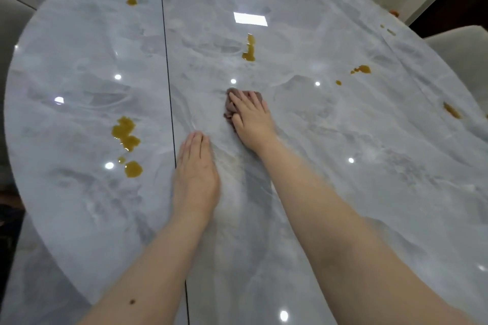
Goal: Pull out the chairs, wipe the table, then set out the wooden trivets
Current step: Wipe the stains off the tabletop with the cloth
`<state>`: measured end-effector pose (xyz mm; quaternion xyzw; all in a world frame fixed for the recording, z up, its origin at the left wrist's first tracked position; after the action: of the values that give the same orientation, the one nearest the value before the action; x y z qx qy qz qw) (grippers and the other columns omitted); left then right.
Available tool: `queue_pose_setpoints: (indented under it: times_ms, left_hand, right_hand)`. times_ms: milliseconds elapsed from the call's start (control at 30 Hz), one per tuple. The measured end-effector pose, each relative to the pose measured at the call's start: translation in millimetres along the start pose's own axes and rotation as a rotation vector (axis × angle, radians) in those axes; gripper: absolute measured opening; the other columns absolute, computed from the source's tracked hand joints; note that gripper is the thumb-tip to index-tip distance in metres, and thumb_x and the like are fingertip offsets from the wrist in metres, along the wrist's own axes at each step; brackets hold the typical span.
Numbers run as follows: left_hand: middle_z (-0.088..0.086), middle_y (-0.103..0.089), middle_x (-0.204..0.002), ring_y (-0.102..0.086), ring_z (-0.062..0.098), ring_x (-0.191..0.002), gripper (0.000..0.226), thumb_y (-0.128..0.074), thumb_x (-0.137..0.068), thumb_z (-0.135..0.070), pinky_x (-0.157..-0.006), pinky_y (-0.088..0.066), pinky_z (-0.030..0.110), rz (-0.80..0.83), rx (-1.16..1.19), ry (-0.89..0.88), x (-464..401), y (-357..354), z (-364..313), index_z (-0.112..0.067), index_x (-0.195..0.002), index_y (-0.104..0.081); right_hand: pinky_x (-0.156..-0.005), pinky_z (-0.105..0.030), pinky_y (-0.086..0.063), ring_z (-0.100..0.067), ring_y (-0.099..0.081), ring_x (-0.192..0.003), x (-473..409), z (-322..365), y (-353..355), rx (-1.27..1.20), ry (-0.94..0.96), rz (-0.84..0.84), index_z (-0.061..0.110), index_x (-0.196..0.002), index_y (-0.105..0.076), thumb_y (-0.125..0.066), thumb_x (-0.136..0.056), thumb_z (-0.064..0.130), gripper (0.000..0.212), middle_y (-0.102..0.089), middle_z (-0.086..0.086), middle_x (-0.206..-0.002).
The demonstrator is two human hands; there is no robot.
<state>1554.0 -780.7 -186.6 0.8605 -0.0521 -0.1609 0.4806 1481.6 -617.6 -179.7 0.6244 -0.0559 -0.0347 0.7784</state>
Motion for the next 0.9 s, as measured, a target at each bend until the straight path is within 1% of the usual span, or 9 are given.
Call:
queue_pose_setpoints:
  times_ms: [100,167,300,333,400,500,567,733,900]
  left_hand:
    - [0.026,-0.053,-0.131,-0.049,0.037,-0.125,0.043,-0.049,-0.083,0.007,-0.108,-0.036,0.046,0.002,0.006,-0.006,0,1,-1,0.009,-0.126,-0.054]
    - [0.026,-0.053,-0.131,-0.049,0.038,-0.125,0.043,-0.048,-0.083,0.006,-0.107,-0.037,0.046,-0.002,-0.002,-0.020,2,5,-2,0.010,-0.125,-0.054]
    - [0.026,-0.036,-0.145,-0.031,0.035,-0.139,0.048,-0.031,-0.091,0.003,-0.117,-0.016,0.038,0.063,-0.020,-0.037,2,6,-5,0.009,-0.138,-0.038]
    - [0.027,-0.035,-0.146,-0.029,0.036,-0.139,0.050,-0.026,-0.090,0.001,-0.118,-0.013,0.037,0.068,-0.024,-0.053,3,6,-4,0.009,-0.139,-0.036]
    - [0.029,-0.040,-0.141,-0.037,0.040,-0.134,0.054,-0.020,-0.087,-0.003,-0.115,-0.020,0.040,0.095,-0.026,-0.097,11,10,0,0.012,-0.135,-0.040]
    - [0.031,-0.053,-0.128,-0.052,0.045,-0.119,0.052,-0.025,-0.084,-0.006,-0.103,-0.039,0.049,0.084,0.005,-0.140,37,20,12,0.014,-0.125,-0.051]
    - [0.029,-0.054,-0.128,-0.053,0.044,-0.118,0.049,-0.030,-0.085,-0.005,-0.102,-0.040,0.048,0.043,0.023,-0.142,52,36,26,0.013,-0.124,-0.053]
    - [0.028,-0.048,-0.135,-0.044,0.041,-0.128,0.040,-0.042,-0.092,0.000,-0.111,-0.031,0.049,-0.084,0.042,0.009,65,83,82,0.011,-0.130,-0.049]
    - [0.028,-0.046,-0.137,-0.042,0.041,-0.130,0.047,-0.033,-0.096,-0.016,-0.114,-0.024,0.046,-0.084,-0.103,0.213,68,107,147,0.011,-0.132,-0.046]
  right_hand:
    - [-0.119,-0.040,-0.008,-0.024,-0.020,-0.145,40,12,1,-0.026,0.177,-0.009,0.023,-0.146,-0.036,-0.024,-0.086,0.037,0.063,-0.031,0.003,-0.154]
    - [-0.119,-0.039,-0.010,-0.023,-0.022,-0.145,91,11,-2,-0.040,0.272,0.000,0.022,-0.145,-0.039,-0.030,-0.088,0.035,0.059,-0.035,0.002,-0.153]
    - [-0.119,-0.033,-0.005,-0.018,-0.018,-0.145,161,-8,1,-0.010,0.344,0.049,0.024,-0.145,-0.038,-0.034,-0.094,0.035,0.053,-0.034,0.005,-0.153]
    - [-0.120,-0.032,-0.004,-0.018,-0.018,-0.145,160,-14,2,0.008,0.341,0.060,0.023,-0.146,-0.038,-0.034,-0.094,0.035,0.053,-0.034,0.005,-0.153]
    - [-0.120,-0.033,-0.006,-0.023,-0.022,-0.144,144,-23,2,0.025,0.245,0.037,0.022,-0.145,-0.039,-0.031,-0.093,0.036,0.055,-0.035,0.003,-0.152]
    - [-0.120,-0.038,-0.004,-0.024,-0.018,-0.146,122,-21,3,0.036,-0.089,-0.089,0.023,-0.147,-0.034,-0.023,-0.092,0.043,0.060,-0.030,0.002,-0.155]
    - [-0.120,-0.039,0.001,-0.023,-0.011,-0.147,118,5,-3,0.044,-0.186,-0.095,0.024,-0.150,-0.027,-0.029,-0.097,0.040,0.055,-0.022,0.003,-0.158]
    - [-0.118,-0.041,-0.001,-0.026,-0.016,-0.146,154,93,-25,-0.001,0.032,-0.070,0.020,-0.147,-0.035,-0.023,-0.092,0.046,0.062,-0.029,0.000,-0.156]
    - [-0.115,-0.051,-0.009,-0.033,-0.012,-0.146,219,131,-40,0.061,-0.021,-0.097,0.019,-0.149,-0.032,-0.030,-0.093,0.051,0.064,-0.027,-0.005,-0.156]
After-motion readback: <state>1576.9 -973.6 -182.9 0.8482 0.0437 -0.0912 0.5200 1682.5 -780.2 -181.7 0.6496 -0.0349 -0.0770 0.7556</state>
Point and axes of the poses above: each hand's wrist, its own x-axis away from the middle knuckle, its own y-axis out of the back of the hand, z = x × y, the point moved 4 cm from there along -x, towards the middle knuckle
